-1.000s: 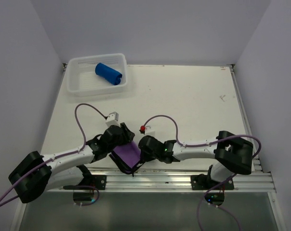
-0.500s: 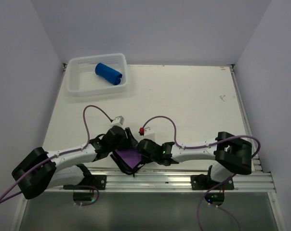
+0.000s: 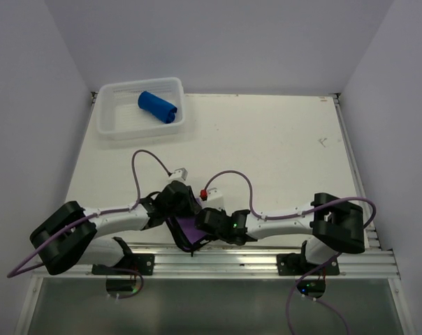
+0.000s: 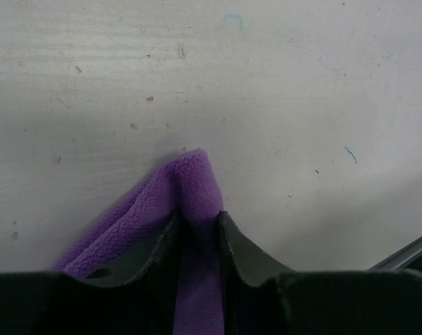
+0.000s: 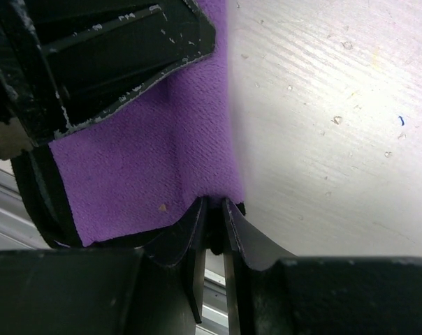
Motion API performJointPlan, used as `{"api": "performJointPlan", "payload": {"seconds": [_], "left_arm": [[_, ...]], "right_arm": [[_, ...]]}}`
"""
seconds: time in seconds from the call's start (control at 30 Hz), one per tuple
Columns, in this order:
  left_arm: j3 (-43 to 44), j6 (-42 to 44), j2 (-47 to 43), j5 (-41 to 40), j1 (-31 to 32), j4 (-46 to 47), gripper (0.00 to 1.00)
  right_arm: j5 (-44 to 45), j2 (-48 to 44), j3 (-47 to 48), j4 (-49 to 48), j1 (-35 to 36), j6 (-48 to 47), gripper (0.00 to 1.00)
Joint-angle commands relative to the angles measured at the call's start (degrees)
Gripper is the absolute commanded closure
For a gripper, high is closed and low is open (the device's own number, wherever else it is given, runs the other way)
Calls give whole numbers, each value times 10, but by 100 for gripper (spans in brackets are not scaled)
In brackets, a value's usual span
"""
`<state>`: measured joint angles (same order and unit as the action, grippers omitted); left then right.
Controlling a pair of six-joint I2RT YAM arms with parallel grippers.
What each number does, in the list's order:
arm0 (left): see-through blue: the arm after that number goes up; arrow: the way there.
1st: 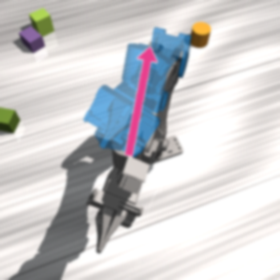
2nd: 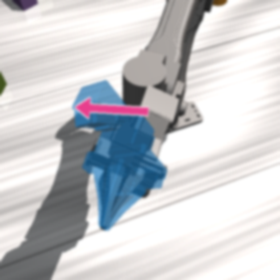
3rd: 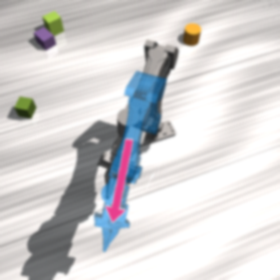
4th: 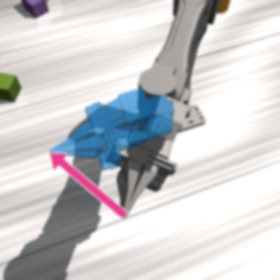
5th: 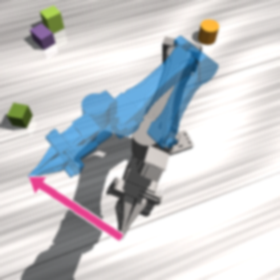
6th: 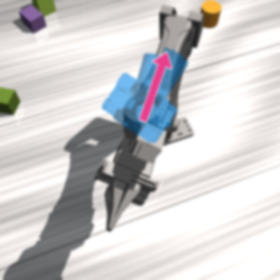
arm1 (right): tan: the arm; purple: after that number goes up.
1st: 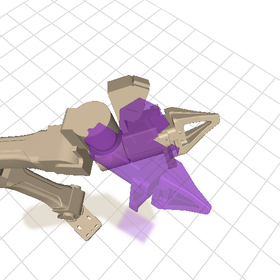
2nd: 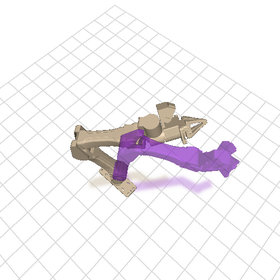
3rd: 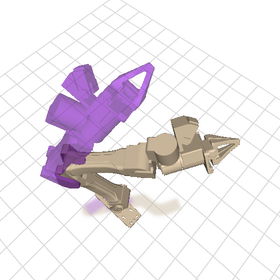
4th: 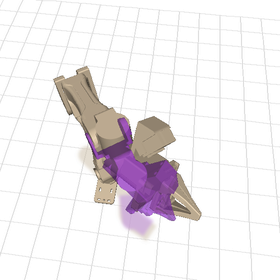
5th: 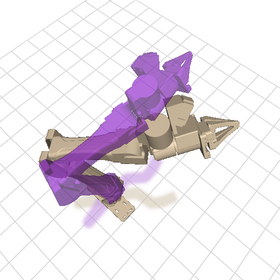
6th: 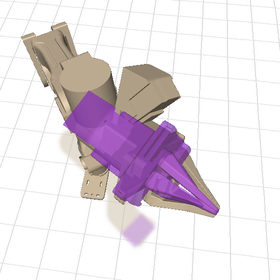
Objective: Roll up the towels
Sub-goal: Roll the towel
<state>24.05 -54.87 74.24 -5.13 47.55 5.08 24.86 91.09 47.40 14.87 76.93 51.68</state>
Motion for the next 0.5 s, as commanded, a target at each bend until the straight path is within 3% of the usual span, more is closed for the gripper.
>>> {"api": "performJointPlan", "payload": {"seconds": [0.0, 0.17, 0.47], "left_arm": [[7, 12, 16, -1, 7, -38, 72], [12, 53, 11, -16, 6, 1, 87], [-6, 96, 13, -52, 7, 83, 95]], "right_arm": [[33, 16, 14, 47, 12, 13, 83], [43, 7, 18, 53, 23, 19, 78], [40, -88, -19, 29, 22, 33, 66]]}}
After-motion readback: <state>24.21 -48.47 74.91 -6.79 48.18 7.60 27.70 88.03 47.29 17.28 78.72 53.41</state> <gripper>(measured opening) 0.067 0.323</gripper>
